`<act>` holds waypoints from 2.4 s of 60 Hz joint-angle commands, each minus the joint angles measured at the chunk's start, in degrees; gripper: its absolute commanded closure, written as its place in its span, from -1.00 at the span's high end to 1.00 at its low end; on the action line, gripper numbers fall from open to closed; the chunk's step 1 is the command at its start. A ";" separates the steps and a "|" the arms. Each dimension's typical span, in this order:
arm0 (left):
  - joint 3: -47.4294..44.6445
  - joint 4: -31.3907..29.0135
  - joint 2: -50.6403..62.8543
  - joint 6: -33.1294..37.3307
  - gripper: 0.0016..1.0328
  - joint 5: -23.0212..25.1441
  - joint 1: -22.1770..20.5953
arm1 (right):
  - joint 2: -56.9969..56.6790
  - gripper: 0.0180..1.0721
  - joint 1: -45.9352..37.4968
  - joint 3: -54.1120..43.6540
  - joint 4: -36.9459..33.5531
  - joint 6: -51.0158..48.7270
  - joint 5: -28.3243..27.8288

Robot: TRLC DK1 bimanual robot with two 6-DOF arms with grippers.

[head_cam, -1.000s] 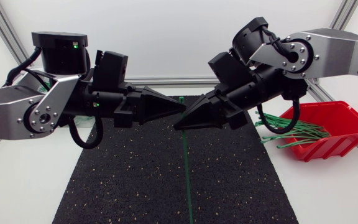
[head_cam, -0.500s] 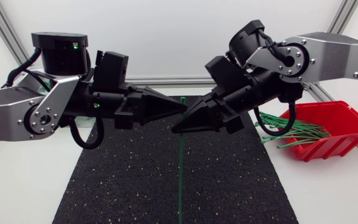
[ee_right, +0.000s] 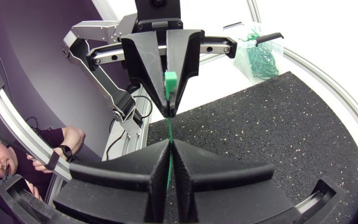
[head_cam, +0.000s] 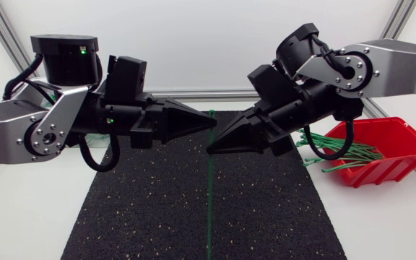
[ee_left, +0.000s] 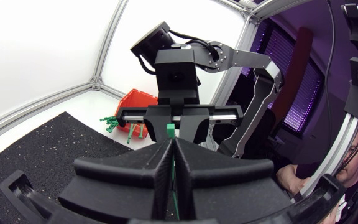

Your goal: Take a green cable tie from the red box, thread the tail through the head to close it, then place it in the transparent bin on the left.

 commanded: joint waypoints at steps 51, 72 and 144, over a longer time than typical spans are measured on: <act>-2.11 2.86 -1.20 -1.02 -0.42 0.37 0.09 | -1.89 -0.89 -1.18 -0.93 0.64 0.09 0.05; -2.20 2.95 -1.64 -1.11 -0.68 0.37 0.00 | -1.45 -0.89 -1.00 -0.67 0.72 0.09 -0.03; 3.87 -3.55 2.58 -0.76 -0.92 3.97 5.10 | -2.94 0.93 -3.64 -2.43 -0.86 -5.36 3.22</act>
